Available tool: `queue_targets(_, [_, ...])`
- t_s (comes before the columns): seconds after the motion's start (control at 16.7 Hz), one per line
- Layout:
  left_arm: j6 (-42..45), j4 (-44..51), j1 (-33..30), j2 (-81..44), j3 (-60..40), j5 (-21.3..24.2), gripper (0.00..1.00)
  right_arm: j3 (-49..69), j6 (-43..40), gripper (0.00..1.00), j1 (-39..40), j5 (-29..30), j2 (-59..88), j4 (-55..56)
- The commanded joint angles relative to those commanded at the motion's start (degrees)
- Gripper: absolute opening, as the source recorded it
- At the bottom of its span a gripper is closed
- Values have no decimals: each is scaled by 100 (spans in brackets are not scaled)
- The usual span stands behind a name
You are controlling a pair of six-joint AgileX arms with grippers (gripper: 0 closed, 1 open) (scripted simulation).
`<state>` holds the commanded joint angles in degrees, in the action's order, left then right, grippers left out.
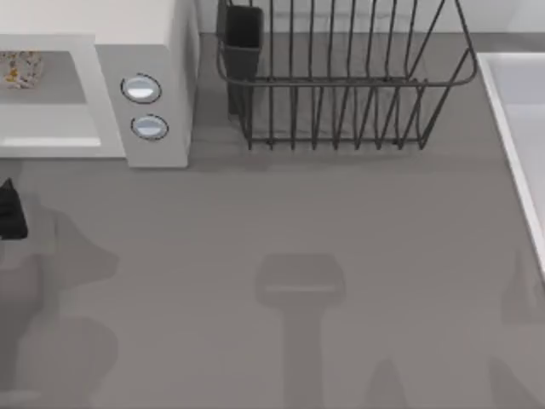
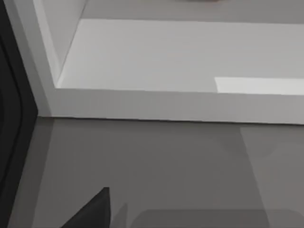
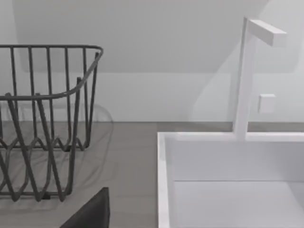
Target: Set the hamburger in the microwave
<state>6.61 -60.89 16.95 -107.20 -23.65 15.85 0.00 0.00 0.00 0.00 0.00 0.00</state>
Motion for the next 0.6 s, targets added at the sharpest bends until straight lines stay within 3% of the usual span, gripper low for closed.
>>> queue_targets(0.36, [-5,103,-33,51,-39,-9,100,0,0,100,0,0,0,0])
queue_targets(0.6, [-15,954,-19,726,-249,-33,100,0,0,100,0,0,0,0])
